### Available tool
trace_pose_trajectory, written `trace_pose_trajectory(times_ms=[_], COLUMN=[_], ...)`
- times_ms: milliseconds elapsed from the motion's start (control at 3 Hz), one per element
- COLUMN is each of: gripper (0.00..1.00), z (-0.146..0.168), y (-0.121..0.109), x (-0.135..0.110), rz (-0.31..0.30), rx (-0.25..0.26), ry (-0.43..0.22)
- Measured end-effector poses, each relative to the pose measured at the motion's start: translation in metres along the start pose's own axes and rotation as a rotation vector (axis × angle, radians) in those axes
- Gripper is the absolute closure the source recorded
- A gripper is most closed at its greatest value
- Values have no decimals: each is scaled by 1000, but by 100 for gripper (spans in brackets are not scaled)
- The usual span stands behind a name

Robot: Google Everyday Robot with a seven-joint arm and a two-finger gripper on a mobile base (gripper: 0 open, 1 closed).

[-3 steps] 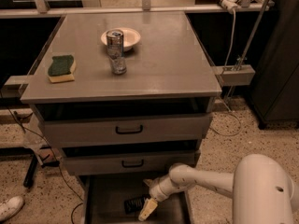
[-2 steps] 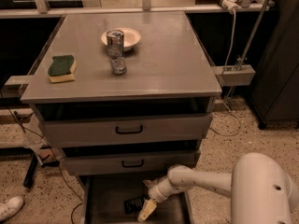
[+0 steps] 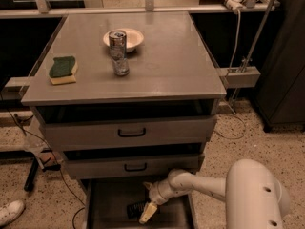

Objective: Pick rxbar chocolate from bottom drawer and place on counter

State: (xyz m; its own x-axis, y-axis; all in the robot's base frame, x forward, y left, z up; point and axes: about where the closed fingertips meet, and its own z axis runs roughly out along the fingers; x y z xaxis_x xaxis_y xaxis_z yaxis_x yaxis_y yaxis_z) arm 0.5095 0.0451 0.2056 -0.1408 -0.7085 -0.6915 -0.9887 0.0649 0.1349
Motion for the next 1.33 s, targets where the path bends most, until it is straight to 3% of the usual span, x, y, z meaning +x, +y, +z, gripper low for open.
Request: trace_pose_trajectory(times_ms=[667,1000,1333], gripper=[0,0,0], z=[8,28,49], y=[1,0,6], x=[-1,-6,-7], rz=[-23,-75,-98], rx=[-9,-31,-56], ry=[22,35,7])
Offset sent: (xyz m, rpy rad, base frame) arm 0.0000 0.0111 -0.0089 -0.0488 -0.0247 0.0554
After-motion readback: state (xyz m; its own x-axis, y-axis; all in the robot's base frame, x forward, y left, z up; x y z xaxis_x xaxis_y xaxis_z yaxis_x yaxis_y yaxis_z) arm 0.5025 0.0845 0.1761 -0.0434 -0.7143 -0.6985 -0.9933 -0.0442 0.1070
